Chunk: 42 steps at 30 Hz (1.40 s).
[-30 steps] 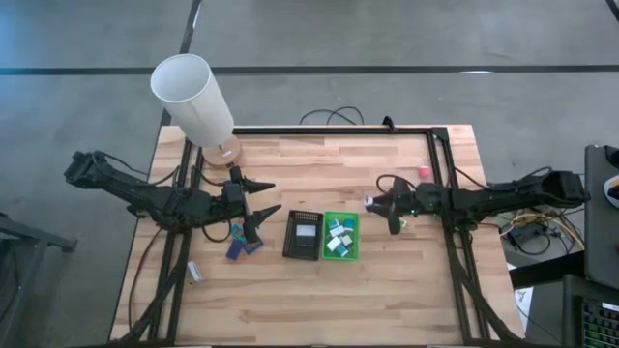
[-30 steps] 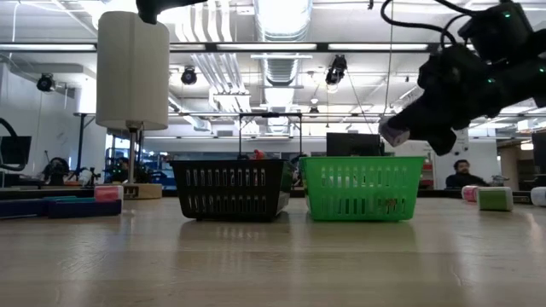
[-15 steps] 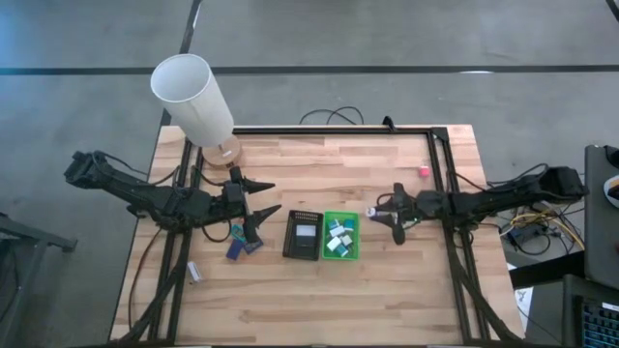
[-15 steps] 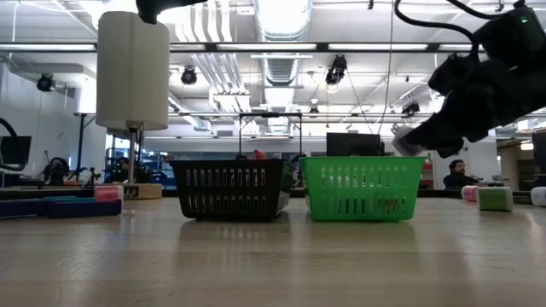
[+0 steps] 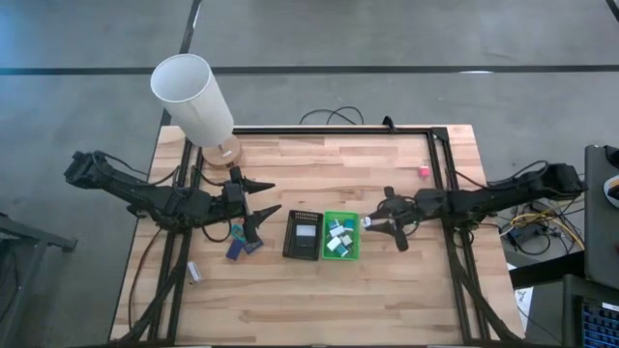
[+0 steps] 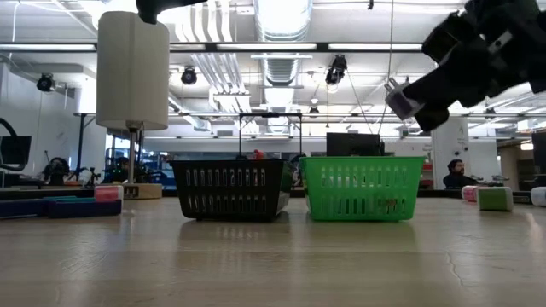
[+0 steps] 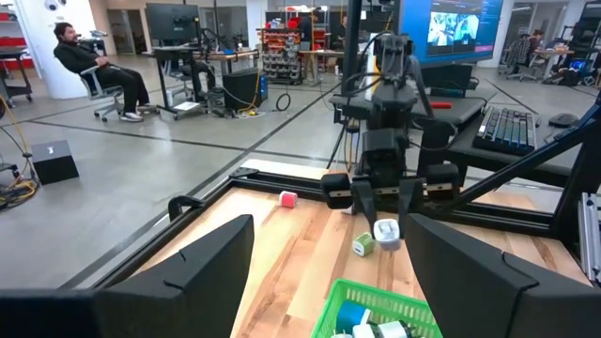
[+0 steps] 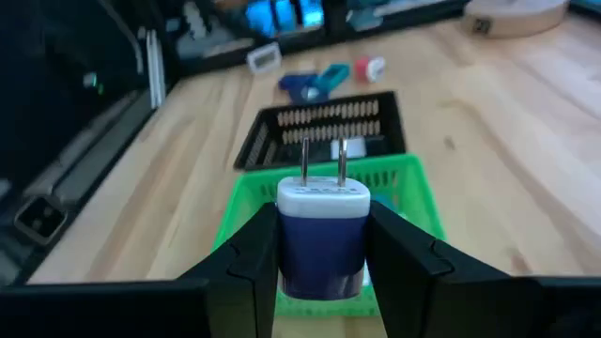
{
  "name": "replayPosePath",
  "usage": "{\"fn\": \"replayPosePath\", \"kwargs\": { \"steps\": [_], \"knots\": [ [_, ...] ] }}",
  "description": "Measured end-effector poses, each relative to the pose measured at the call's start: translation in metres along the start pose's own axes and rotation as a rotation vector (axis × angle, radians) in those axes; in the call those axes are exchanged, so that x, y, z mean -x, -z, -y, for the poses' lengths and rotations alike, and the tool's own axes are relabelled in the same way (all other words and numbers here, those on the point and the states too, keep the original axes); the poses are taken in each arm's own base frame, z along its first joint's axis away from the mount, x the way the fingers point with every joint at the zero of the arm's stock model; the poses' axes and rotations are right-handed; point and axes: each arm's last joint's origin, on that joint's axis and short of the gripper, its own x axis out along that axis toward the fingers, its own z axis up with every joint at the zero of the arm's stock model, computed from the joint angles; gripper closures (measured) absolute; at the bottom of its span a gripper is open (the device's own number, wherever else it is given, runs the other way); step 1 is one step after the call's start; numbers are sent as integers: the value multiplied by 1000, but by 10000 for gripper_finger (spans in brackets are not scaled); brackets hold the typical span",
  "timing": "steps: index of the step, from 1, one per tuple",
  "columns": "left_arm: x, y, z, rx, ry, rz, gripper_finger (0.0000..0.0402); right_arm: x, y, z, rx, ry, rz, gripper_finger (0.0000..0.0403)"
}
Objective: Pick & Place Office items
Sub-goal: Put the purple charger adapter into the green basket
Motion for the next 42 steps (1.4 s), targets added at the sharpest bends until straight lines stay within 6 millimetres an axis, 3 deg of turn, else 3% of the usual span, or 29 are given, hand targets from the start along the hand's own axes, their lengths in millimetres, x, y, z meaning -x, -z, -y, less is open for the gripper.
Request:
{"fn": "replayPosePath", "kwargs": {
  "steps": [14, 23, 31, 36, 42],
  "knots": [
    [0, 0, 0, 0, 0, 0, 117, -35, -53, -17, 32, -45, -322, 285],
    [0, 1, 0, -4, 0, -5, 117, -75, -60, -18, 12, -30, -574, 285],
    [0, 1, 0, -8, -1, -11, 117, -108, -66, -17, 56, -11, -667, 285],
    [0, 2, 0, -14, -1, -22, 117, -113, -70, -17, 69, 51, -750, 285],
    [0, 3, 0, -2, -2, -24, 117, -106, -75, -17, 65, 116, -777, 285]
  ]
}}
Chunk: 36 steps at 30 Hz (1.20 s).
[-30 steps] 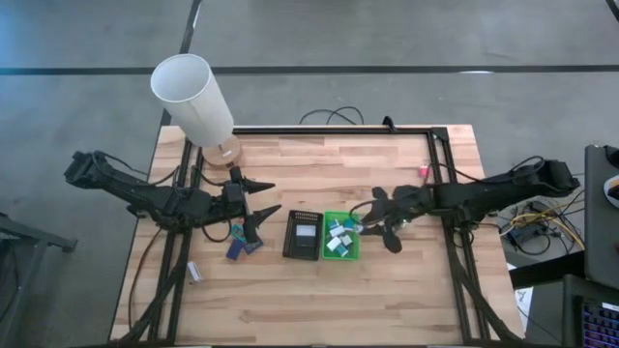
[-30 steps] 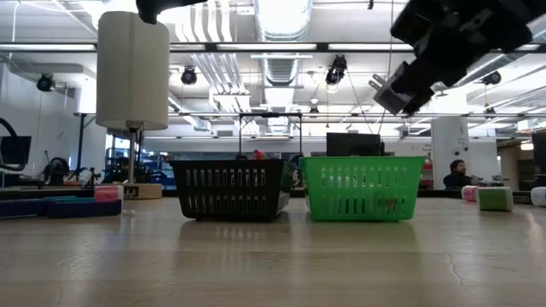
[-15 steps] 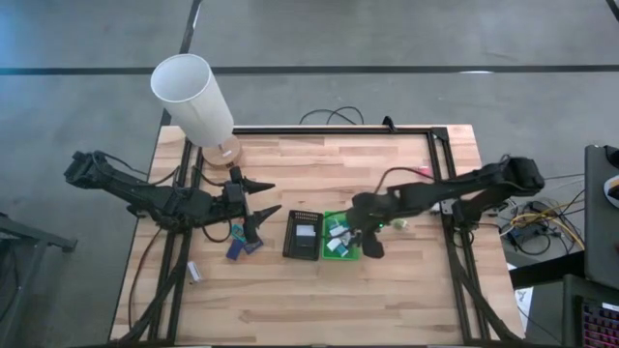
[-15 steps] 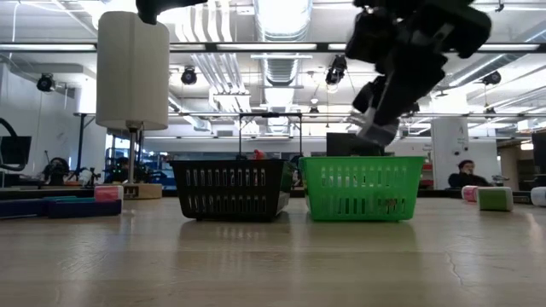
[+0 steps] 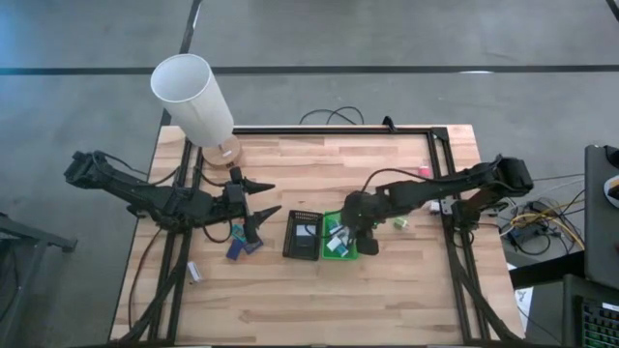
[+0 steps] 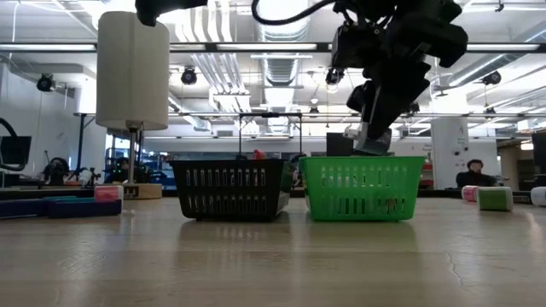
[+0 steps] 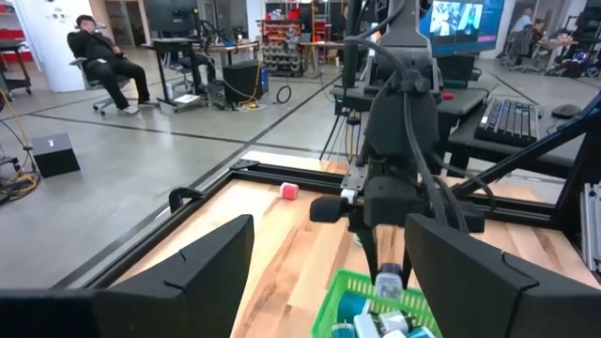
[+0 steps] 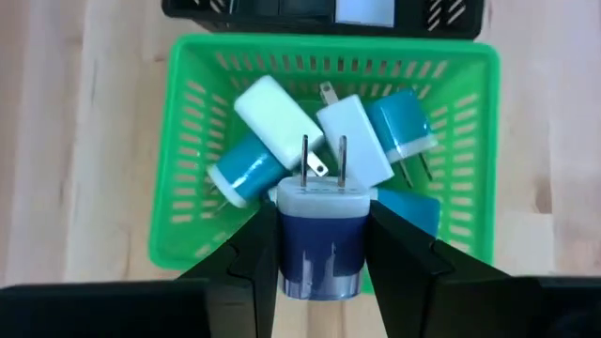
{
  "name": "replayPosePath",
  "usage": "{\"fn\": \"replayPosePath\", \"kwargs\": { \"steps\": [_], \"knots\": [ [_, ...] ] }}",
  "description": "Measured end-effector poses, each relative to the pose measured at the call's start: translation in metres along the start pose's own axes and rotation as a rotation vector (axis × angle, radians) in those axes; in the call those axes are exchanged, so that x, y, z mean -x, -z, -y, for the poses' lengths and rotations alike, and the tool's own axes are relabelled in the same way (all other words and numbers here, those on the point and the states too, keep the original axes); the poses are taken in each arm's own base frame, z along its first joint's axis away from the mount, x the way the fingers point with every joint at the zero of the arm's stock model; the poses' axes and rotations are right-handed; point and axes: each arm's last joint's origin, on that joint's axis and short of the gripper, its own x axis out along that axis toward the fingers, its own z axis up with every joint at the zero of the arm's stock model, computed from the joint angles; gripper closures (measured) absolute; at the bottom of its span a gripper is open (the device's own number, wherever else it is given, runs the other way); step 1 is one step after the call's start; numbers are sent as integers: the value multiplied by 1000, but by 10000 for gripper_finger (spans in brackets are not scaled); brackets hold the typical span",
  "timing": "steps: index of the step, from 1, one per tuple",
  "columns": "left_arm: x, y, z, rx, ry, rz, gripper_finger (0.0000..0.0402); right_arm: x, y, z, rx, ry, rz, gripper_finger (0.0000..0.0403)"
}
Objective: Pick & Place Office items
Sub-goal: Put the purple charger adapter into the green basket, then put the left dark blue digital clock into the black basket
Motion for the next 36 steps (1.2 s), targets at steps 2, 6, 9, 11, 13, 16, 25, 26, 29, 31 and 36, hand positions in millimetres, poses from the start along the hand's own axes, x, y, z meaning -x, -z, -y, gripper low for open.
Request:
{"fn": "replayPosePath", "kwargs": {
  "steps": [2, 6, 9, 11, 13, 16, 25, 26, 29, 31, 36],
  "knots": [
    [0, 0, 0, 0, 0, 0, 117, 4, 2, 0, -12, -1, 11, 285],
    [0, 0, 0, 0, 0, 0, 117, 5, 5, 0, -49, 5, 10, 285],
    [0, 0, 0, 0, 0, 0, 117, 4, 5, 0, -74, 10, 13, 272],
    [0, 0, 0, 0, 0, 0, 117, 1, 5, 1, -86, 13, 4, 242],
    [0, 0, 0, 0, 0, 0, 117, -3, 6, 1, -89, 15, -6, 208],
    [0, 0, 0, 0, 0, 0, 117, -8, 4, 2, -88, 14, -4, 172],
    [0, 0, 0, 0, 0, -1, 117, 4, 5, 3, -11, 92, 25, 140],
    [0, 0, 0, 0, 0, 0, 117, 8, 5, 3, -8, 124, 36, 141],
    [0, 1, 0, -6, 0, -8, 117, 26, 9, 6, -12, 240, 60, 145],
    [0, 2, 0, -17, -1, -23, 117, 40, 13, 7, -32, 328, 85, 149],
    [-4, 10, 2, 11, -8, -69, 117, 78, 22, 3, -73, 550, 214, 155]
  ]
}}
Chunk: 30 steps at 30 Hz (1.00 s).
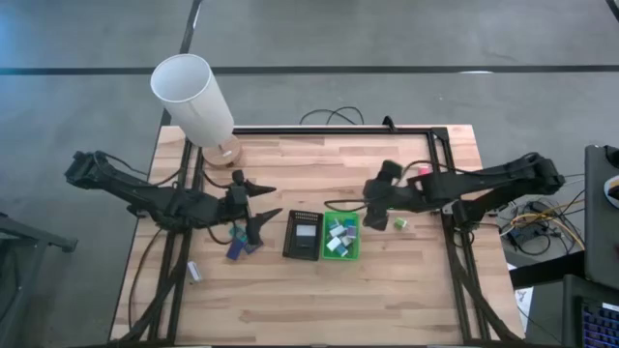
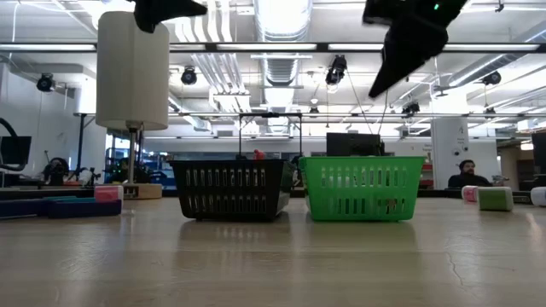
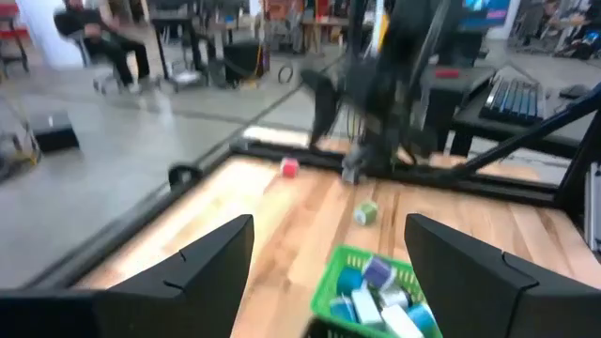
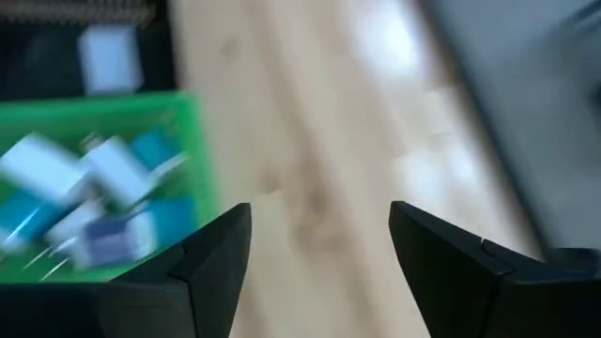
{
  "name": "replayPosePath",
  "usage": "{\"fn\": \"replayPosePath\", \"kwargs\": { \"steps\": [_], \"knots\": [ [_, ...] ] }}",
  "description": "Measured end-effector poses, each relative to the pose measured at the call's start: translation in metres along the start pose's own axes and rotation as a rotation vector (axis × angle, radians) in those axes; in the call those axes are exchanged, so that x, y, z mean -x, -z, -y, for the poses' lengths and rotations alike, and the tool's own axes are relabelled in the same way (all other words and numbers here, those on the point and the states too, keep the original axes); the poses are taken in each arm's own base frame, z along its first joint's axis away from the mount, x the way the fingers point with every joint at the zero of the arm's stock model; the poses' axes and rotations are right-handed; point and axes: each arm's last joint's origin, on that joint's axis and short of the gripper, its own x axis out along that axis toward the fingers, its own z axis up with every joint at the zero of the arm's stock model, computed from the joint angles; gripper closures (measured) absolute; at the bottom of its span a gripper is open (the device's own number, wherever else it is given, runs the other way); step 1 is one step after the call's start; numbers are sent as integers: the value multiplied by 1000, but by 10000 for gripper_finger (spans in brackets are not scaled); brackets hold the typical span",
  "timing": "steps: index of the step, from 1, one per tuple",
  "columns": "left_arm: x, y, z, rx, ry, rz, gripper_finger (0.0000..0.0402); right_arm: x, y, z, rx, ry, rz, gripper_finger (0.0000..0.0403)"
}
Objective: Pick & Place Office items
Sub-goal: Put the left dark blue digital clock into the black basket
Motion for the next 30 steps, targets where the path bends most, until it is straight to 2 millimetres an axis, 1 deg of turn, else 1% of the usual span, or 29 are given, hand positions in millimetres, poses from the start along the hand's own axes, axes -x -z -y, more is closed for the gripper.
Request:
{"fn": "replayPosePath", "kwargs": {
  "steps": [3, 5, 7, 10, 14, 18, 21, 25, 30],
  "knots": [
    [-9, 12, 5, 10, -1, -72, 117, 21, -1, 8, -47, 120, 112, 158],
    [-16, 21, 9, 36, 8, -159, 117, 34, 0, 14, -83, 188, 178, 159],
    [-22, 32, 13, 83, -4, -280, 117, 45, 0, 18, -105, 248, 234, 161],
    [-28, 45, 17, 167, -75, -490, 117, 60, 2, 26, -142, 309, 297, 161],
    [-33, 57, 23, 312, -213, -808, 117, 72, 5, 35, -186, 313, 342, 162],
    [-33, 65, 30, 491, -367, -1132, 117, 79, 7, 40, -215, 303, 366, 165],
    [-34, 73, 36, 615, -464, -1301, 117, 80, 8, 41, -243, 299, 373, 165],
    [-37, 85, 44, 713, -517, -1409, 117, 76, 9, 39, -227, 328, 374, 163],
    [-38, 95, 49, 709, -545, -1459, 117, 73, 7, 39, -179, 470, 411, 169]
  ]
}}
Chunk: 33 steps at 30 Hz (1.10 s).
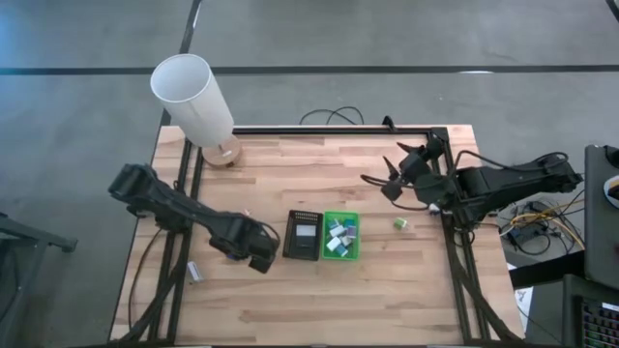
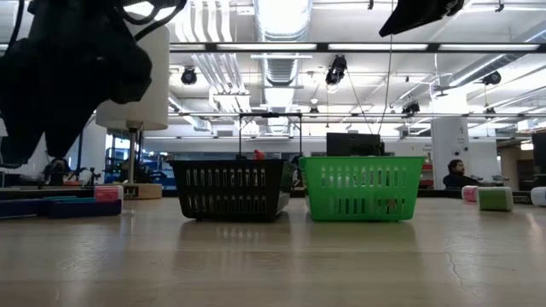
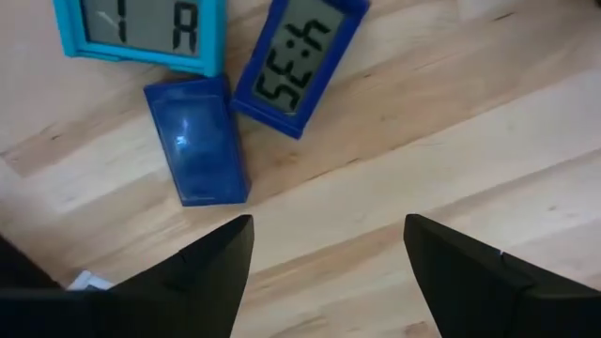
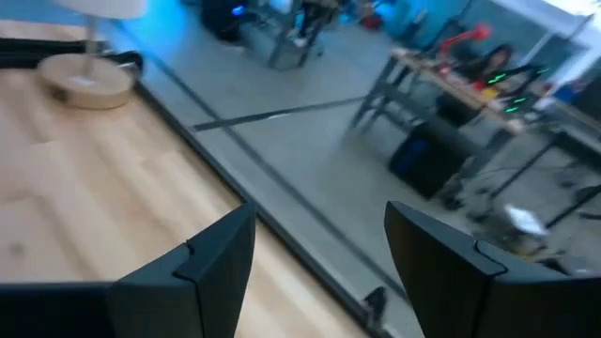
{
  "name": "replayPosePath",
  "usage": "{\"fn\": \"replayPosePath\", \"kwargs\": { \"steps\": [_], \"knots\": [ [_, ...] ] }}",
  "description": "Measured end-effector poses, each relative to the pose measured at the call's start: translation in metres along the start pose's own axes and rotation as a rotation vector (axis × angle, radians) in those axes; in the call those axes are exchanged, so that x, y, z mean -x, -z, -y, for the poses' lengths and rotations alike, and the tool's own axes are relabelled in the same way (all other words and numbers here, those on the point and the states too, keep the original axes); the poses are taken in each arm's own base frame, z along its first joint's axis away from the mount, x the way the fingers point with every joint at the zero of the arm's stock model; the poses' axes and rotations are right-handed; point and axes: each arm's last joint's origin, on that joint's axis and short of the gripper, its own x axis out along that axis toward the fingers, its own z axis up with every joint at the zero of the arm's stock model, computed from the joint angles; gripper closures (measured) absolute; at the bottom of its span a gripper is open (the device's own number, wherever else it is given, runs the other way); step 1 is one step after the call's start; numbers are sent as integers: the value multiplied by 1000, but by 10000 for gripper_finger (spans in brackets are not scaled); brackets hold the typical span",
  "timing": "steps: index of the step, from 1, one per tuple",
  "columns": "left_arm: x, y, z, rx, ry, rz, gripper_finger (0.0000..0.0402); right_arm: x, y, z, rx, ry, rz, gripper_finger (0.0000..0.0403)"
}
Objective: Pick & Place Office items
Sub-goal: Put the left dark blue digital clock into the black basket
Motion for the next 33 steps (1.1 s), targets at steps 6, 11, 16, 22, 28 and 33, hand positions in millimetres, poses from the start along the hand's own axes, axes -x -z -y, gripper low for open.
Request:
{"fn": "replayPosePath", "kwargs": {
  "steps": [6, 11, 16, 22, 28, 33],
  "knots": [
    [-7, 1, -6, 6, -90, 11, 117, -2, 1, -3, 43, 19, 8, 172],
    [-20, 0, -18, 18, -155, 6, 117, -3, 3, -5, 53, 16, 2, 174],
    [-37, -2, -26, 18, -150, 6, 117, -3, 6, -6, 60, 14, -2, 174],
    [-54, -4, -33, 14, -130, 7, 117, -4, 6, -7, 45, 12, -4, 174],
    [-60, -4, -36, 15, -105, 12, 117, -4, 6, -7, 42, 10, -3, 175],
    [-60, -5, -36, 22, -103, 26, 139, -4, 6, -7, 42, 10, -4, 175]
  ]
}}
